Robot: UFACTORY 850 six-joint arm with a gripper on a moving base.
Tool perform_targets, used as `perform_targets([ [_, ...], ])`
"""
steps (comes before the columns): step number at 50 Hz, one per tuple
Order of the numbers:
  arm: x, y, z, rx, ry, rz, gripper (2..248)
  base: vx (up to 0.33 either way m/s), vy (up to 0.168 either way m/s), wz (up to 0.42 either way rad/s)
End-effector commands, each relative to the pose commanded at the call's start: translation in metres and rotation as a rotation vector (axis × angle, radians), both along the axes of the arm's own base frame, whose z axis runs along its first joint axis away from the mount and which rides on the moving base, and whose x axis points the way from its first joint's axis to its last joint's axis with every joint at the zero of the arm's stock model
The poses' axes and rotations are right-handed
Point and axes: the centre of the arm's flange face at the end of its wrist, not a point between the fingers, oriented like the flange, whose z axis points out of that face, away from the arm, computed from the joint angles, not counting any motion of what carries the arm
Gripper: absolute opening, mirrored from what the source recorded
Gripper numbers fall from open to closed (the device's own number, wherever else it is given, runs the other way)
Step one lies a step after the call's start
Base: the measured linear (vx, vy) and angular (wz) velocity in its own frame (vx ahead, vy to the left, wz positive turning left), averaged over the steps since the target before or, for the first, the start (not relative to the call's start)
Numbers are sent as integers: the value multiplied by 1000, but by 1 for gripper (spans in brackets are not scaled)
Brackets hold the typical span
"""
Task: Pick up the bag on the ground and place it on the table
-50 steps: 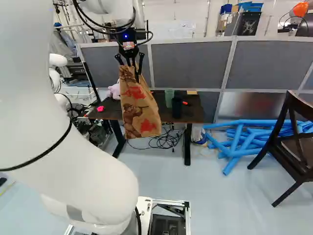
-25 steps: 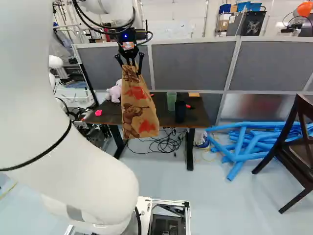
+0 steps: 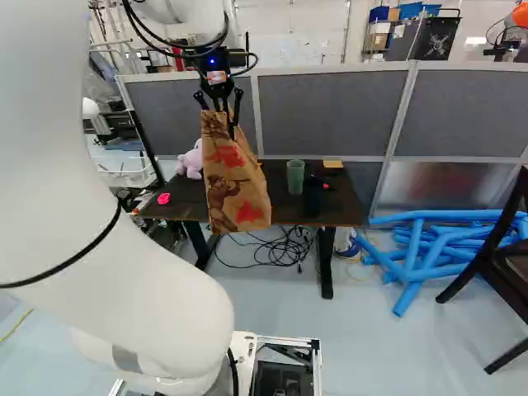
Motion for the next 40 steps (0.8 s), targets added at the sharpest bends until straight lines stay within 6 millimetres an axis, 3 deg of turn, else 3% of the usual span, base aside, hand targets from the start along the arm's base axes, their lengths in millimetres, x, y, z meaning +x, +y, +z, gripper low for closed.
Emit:
perform_targets([
  [40,5,3,0,0,1,8,21,133,78,-21],
])
